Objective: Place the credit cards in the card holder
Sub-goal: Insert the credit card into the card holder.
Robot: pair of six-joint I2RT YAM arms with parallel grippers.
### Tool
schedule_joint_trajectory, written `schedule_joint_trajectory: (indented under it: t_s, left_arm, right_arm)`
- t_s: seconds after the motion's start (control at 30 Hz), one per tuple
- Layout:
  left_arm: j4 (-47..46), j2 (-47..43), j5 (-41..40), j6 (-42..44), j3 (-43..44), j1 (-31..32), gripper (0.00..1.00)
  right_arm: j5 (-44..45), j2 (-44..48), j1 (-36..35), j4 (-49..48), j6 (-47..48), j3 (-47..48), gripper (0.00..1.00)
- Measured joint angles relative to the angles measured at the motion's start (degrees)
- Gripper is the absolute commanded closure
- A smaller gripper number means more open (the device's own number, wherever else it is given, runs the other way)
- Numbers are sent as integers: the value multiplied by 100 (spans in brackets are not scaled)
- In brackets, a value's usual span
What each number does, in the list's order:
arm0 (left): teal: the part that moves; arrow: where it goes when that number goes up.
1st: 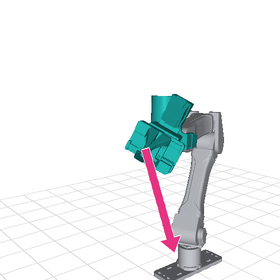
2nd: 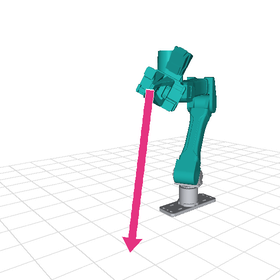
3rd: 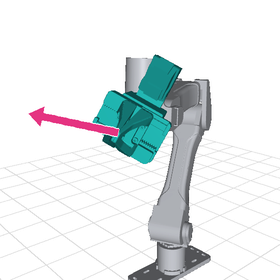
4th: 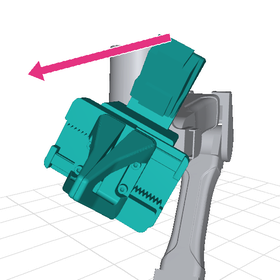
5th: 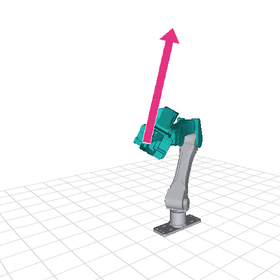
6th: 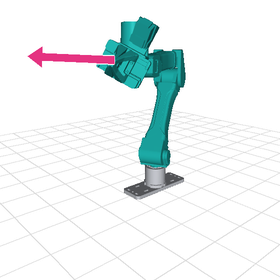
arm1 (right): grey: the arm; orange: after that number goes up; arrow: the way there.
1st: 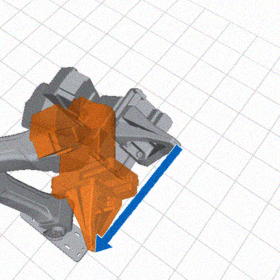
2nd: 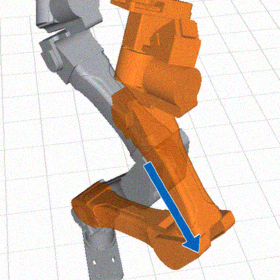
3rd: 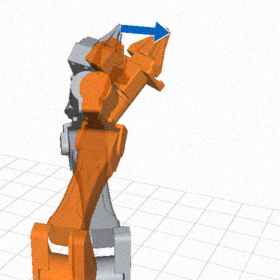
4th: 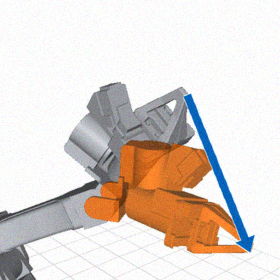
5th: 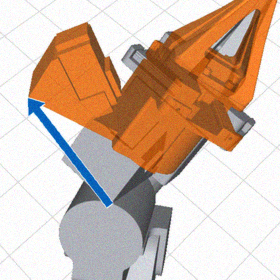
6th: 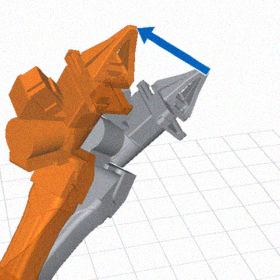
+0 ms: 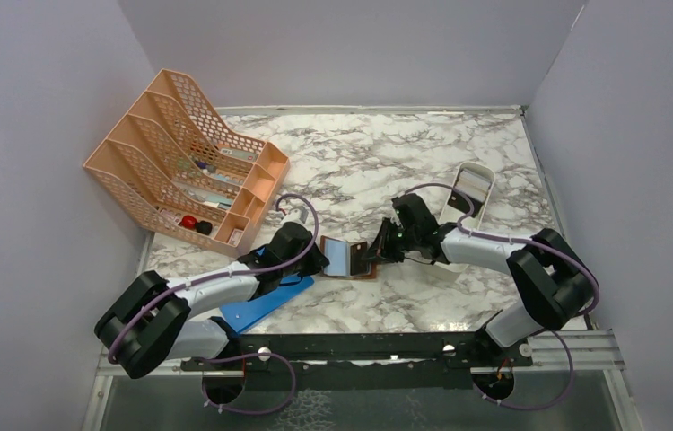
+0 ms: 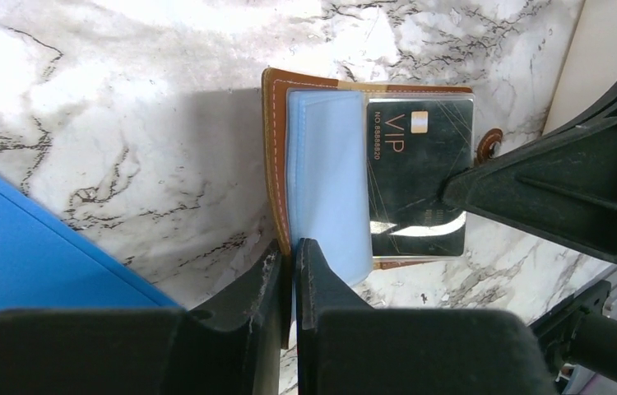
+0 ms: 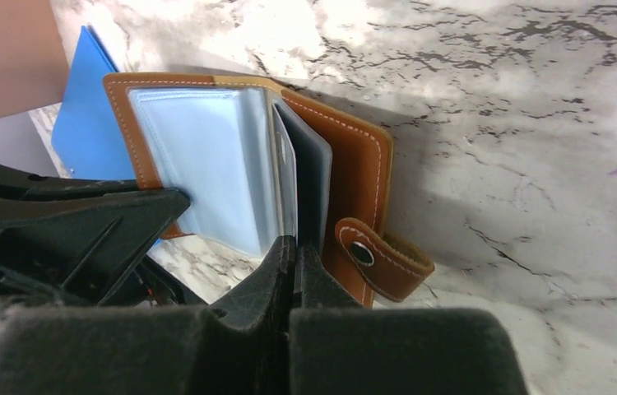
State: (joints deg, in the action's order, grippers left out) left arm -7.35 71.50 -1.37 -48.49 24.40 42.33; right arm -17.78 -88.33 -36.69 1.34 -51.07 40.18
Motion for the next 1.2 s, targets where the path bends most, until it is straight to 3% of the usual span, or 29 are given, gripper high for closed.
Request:
schedule_joint_trajectory:
  t_s: [0.43,0.87,1.2]
  left_arm:
    - [-192,365,7,129,-2,-2,89]
    - [-197,367,111,212,-11,-22,58]
    - [-160,332,151,227,-11,-26,63]
  right_arm:
    - [-168,7,-2,-345,-2,-142,99]
    - [-4,291,-2,-188,120,-142,99]
    - [-28,223,-2,-310,160,-177,99]
